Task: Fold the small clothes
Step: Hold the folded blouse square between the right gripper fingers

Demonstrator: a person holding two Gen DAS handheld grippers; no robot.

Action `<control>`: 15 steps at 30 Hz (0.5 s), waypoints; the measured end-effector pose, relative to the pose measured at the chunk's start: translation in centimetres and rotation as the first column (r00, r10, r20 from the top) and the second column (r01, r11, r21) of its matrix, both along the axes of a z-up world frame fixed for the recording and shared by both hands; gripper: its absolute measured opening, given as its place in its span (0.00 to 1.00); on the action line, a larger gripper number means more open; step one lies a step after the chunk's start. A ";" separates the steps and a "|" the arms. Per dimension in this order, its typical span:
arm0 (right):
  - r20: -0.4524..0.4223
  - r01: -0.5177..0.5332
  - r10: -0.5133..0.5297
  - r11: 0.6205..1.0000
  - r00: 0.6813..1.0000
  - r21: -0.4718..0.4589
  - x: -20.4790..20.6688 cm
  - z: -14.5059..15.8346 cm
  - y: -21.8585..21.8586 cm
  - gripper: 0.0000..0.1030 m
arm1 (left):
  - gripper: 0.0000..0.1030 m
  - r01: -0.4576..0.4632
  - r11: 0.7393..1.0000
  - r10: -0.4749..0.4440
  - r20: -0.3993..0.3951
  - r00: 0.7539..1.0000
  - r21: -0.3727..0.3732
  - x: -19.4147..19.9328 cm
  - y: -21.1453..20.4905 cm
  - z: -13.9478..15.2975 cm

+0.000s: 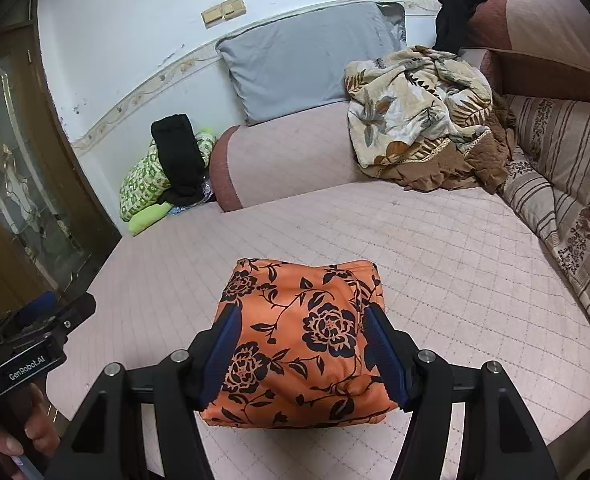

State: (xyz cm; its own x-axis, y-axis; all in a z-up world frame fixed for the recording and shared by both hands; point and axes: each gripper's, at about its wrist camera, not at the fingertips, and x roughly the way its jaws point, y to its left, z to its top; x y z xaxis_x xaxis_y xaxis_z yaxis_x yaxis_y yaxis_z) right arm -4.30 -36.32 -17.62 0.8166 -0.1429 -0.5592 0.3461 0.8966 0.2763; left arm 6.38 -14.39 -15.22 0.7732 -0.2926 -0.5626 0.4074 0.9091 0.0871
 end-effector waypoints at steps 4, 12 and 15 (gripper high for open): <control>-0.003 0.006 -0.006 1.000 1.000 0.006 0.2 -0.2 -0.5 0.66 | 0.93 -0.006 1.000 0.006 -0.010 1.000 0.026 0.5 -0.6 -0.7; -0.021 0.001 -0.001 1.000 1.000 0.018 1.1 -1.3 -1.1 0.66 | 0.93 -0.002 0.999 0.003 -0.036 0.999 0.044 1.5 -1.3 -1.8; -0.035 -0.021 0.022 0.999 0.999 0.033 1.6 -2.2 -1.1 0.63 | 0.93 0.000 0.999 0.002 -0.049 0.999 0.052 2.0 -1.7 -2.4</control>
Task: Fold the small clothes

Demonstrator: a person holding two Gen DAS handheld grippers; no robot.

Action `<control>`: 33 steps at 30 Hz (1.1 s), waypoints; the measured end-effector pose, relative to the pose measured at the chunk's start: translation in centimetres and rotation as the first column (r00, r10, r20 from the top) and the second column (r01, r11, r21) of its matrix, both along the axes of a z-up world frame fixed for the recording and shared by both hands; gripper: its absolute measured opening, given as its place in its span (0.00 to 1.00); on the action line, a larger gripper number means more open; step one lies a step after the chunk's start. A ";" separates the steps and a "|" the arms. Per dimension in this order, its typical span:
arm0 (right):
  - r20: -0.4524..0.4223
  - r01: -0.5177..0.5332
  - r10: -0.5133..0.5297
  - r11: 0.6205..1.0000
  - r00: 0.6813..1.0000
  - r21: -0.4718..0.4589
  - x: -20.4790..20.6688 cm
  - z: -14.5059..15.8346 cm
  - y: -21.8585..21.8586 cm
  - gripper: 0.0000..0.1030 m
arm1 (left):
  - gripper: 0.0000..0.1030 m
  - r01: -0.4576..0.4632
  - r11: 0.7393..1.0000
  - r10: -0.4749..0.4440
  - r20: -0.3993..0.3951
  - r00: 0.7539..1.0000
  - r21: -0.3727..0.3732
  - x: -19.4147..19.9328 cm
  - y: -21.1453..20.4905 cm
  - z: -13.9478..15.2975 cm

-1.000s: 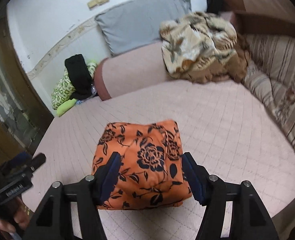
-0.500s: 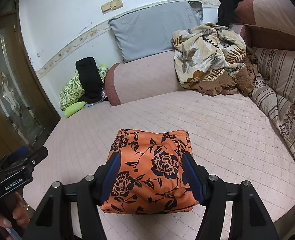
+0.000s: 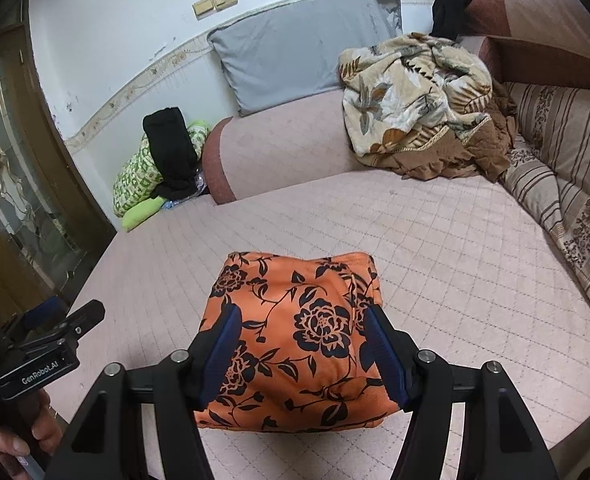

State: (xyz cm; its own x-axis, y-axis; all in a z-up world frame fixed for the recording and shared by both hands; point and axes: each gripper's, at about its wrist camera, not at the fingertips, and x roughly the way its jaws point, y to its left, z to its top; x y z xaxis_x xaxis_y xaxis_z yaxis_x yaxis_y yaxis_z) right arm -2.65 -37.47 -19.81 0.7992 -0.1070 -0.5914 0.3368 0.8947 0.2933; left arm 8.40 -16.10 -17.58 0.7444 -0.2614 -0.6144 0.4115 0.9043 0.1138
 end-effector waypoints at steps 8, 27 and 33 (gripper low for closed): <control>-0.127 -0.002 0.018 0.992 0.992 0.126 2.3 -5.8 -1.6 0.38 | 0.93 0.010 0.998 -0.003 -0.107 0.994 0.069 3.0 -1.7 -5.0; -0.160 0.039 -0.024 0.995 0.987 0.093 9.0 -6.6 -3.8 0.38 | 0.93 0.150 0.986 -0.139 -0.145 0.980 0.069 9.6 -5.3 -11.8; -0.269 0.064 -0.021 0.987 0.963 0.150 13.6 -10.6 -4.0 0.38 | 0.93 0.163 0.986 -0.166 -0.211 0.963 -0.028 11.9 -5.6 -13.6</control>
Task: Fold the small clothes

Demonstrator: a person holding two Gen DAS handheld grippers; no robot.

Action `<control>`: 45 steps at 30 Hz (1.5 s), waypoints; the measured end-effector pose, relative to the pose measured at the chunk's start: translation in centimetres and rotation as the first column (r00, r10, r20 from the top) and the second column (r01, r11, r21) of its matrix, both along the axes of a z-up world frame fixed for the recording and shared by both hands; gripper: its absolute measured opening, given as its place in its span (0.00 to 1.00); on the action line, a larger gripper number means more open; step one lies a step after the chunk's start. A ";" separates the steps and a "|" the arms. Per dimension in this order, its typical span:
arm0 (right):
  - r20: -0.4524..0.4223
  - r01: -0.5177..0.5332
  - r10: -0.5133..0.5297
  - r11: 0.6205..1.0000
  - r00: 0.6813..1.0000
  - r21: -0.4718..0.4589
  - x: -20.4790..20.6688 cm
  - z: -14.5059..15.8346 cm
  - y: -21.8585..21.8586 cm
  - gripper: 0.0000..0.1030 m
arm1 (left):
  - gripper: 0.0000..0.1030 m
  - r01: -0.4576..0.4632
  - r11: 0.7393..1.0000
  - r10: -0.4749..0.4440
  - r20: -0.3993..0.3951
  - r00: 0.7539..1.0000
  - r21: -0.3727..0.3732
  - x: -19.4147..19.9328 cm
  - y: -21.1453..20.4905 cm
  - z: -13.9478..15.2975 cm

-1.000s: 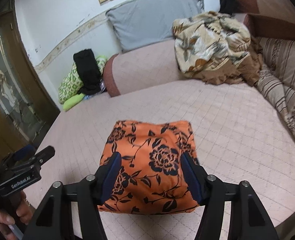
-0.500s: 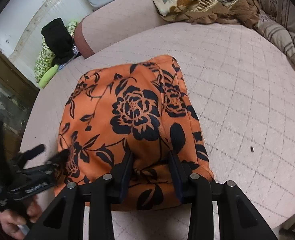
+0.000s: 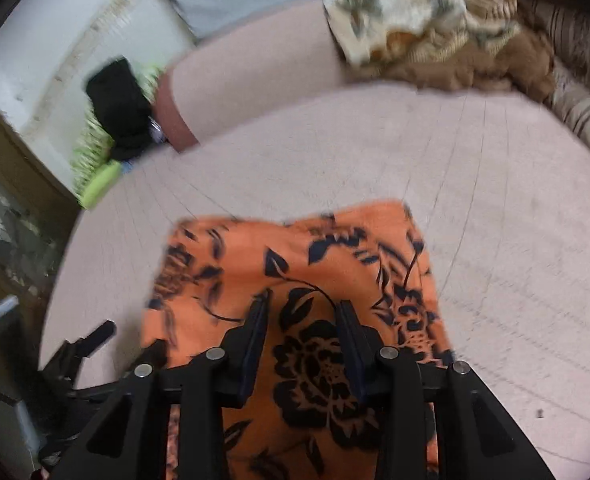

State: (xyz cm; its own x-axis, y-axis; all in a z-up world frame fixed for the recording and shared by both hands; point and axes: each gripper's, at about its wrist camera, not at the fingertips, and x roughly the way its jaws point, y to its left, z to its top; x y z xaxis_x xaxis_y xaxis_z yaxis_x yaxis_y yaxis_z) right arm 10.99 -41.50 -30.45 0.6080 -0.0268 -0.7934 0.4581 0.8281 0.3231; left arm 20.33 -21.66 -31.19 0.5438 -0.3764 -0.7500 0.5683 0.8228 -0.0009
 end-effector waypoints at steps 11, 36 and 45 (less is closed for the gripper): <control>0.088 -0.010 0.016 0.998 0.996 -0.065 -3.1 4.5 0.8 0.39 | 0.93 0.014 0.999 -0.008 0.128 0.992 -0.042 -1.5 1.0 3.8; 0.078 0.023 -0.021 1.000 0.997 -0.017 -4.2 3.7 -0.5 0.56 | 0.93 -0.030 0.997 0.035 0.074 0.997 -0.070 0.0 1.8 3.7; 0.095 0.033 -0.033 0.999 0.995 0.003 -4.9 2.8 -0.3 0.56 | 0.93 -0.039 0.997 0.046 0.092 0.995 -0.071 0.2 1.9 4.1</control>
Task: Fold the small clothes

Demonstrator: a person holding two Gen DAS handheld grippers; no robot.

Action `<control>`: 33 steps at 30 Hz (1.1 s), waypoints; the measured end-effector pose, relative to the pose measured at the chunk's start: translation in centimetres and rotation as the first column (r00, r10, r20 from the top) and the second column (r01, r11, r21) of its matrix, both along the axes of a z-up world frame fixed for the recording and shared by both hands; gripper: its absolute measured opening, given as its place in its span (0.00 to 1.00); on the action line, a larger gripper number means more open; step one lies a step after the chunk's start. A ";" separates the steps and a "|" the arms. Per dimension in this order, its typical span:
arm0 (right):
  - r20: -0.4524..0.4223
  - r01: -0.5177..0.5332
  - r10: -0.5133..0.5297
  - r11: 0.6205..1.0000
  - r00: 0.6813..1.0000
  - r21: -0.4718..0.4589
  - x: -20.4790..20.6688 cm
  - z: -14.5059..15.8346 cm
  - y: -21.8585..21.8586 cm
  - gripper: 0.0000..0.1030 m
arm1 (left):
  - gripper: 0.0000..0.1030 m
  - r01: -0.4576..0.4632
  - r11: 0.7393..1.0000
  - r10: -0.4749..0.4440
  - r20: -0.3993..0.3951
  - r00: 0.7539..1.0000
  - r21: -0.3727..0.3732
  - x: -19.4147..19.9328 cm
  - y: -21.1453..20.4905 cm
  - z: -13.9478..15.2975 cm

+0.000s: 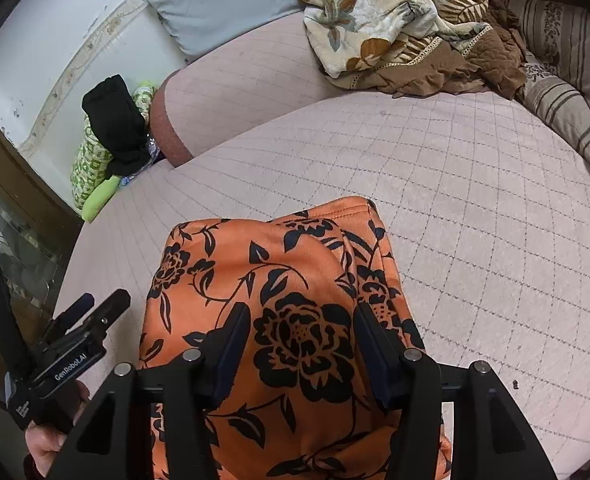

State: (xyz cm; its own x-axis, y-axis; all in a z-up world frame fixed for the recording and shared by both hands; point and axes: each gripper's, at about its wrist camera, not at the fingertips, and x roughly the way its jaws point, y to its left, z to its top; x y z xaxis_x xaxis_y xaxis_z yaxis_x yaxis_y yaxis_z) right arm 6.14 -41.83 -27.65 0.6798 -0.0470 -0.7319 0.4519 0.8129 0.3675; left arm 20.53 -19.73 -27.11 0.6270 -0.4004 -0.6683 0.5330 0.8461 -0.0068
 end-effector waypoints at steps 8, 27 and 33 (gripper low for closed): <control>0.013 0.009 -0.009 1.000 1.000 -0.015 -0.5 0.6 -0.3 0.58 | 0.93 -0.003 1.000 0.003 0.013 1.000 -0.014 -0.1 0.5 0.6; 0.011 -0.006 0.007 1.000 1.000 -0.026 -0.1 1.0 0.5 0.58 | 0.93 -0.005 0.999 0.005 0.020 1.000 -0.035 -0.1 1.2 1.2; 0.011 0.005 -0.004 1.000 1.000 -0.019 -0.5 0.6 -0.3 0.58 | 0.93 -0.001 1.000 0.002 0.023 1.000 -0.018 -0.1 0.7 0.8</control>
State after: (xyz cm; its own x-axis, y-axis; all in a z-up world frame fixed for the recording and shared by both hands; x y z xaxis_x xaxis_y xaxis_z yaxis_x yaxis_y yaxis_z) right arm 5.60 -42.16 -27.07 0.6878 -0.0639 -0.7230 0.4514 0.8177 0.3572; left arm 20.39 -18.99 -26.30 0.6427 -0.4110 -0.6465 0.5320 0.8467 -0.0094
